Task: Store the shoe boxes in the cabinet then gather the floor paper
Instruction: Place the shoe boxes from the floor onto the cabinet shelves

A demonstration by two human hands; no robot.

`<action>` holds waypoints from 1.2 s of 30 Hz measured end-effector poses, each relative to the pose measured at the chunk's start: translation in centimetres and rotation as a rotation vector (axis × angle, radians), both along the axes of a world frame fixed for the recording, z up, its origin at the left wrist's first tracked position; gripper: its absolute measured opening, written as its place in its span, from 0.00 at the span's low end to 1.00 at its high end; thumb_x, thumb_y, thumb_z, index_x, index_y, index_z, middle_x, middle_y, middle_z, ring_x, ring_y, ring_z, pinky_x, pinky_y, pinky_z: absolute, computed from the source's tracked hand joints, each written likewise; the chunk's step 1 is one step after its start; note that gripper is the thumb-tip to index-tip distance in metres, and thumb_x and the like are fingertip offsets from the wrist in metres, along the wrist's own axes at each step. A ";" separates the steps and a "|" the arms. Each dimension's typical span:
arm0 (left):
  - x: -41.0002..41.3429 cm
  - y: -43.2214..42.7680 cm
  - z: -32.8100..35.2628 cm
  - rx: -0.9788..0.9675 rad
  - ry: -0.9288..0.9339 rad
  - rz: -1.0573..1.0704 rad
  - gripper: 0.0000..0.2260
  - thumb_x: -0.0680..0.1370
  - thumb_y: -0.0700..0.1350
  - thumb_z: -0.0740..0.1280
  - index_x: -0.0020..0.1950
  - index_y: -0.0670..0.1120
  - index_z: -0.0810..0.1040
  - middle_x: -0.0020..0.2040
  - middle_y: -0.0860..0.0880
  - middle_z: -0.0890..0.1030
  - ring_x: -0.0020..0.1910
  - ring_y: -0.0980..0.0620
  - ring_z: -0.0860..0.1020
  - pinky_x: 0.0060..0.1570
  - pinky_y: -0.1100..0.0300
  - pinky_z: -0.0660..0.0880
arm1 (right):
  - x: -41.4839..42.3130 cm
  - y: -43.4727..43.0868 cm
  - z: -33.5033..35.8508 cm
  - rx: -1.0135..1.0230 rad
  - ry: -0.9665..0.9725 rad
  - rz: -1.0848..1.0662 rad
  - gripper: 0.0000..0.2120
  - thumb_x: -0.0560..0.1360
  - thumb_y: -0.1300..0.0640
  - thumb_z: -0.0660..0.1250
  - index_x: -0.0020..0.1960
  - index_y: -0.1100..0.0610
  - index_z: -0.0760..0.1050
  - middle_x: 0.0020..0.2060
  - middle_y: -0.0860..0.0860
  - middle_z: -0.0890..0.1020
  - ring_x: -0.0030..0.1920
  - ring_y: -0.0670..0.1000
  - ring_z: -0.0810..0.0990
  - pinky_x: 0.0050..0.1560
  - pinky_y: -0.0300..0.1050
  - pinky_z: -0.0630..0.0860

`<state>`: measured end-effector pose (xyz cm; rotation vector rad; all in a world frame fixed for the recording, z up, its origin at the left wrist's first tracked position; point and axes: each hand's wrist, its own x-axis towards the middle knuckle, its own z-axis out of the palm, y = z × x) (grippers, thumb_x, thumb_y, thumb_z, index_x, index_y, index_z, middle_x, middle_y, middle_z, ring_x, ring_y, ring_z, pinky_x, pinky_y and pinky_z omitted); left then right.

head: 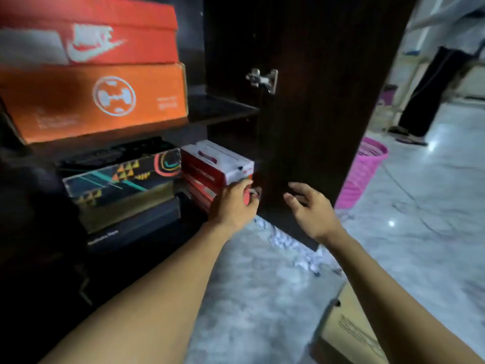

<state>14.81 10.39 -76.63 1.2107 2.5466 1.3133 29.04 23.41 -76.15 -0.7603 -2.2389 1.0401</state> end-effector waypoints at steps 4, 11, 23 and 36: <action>6.5 2.2 -6.4 -0.166 -0.179 -0.135 0.21 0.75 0.50 0.66 0.69 0.51 0.74 0.61 0.46 0.80 0.60 0.45 0.78 0.61 0.50 0.75 | 9.1 0.5 -4.9 -0.082 -0.083 -0.165 0.16 0.79 0.54 0.66 0.65 0.58 0.76 0.56 0.51 0.81 0.55 0.50 0.80 0.58 0.44 0.76; 18.3 5.7 -16.6 -0.391 -0.420 -0.269 0.26 0.78 0.52 0.66 0.74 0.50 0.67 0.69 0.45 0.73 0.66 0.45 0.74 0.62 0.56 0.73 | 22.8 0.9 -14.6 -0.289 -0.289 -0.420 0.17 0.79 0.56 0.65 0.67 0.60 0.75 0.63 0.58 0.79 0.52 0.53 0.81 0.47 0.37 0.72; 24.2 6.8 -24.6 -0.459 -0.612 -0.207 0.24 0.77 0.49 0.63 0.74 0.53 0.66 0.68 0.48 0.74 0.63 0.45 0.75 0.59 0.54 0.74 | 31.5 1.2 -24.2 -0.476 -0.612 -0.789 0.47 0.70 0.34 0.67 0.78 0.41 0.43 0.75 0.61 0.55 0.73 0.67 0.57 0.71 0.68 0.61; 20.3 2.4 -27.8 -0.584 -0.721 0.110 0.30 0.75 0.69 0.60 0.58 0.43 0.78 0.56 0.42 0.81 0.53 0.41 0.80 0.55 0.51 0.77 | 32.8 -0.2 -27.2 -0.760 -0.063 -0.667 0.39 0.68 0.42 0.77 0.72 0.55 0.67 0.60 0.50 0.80 0.59 0.52 0.80 0.68 0.50 0.72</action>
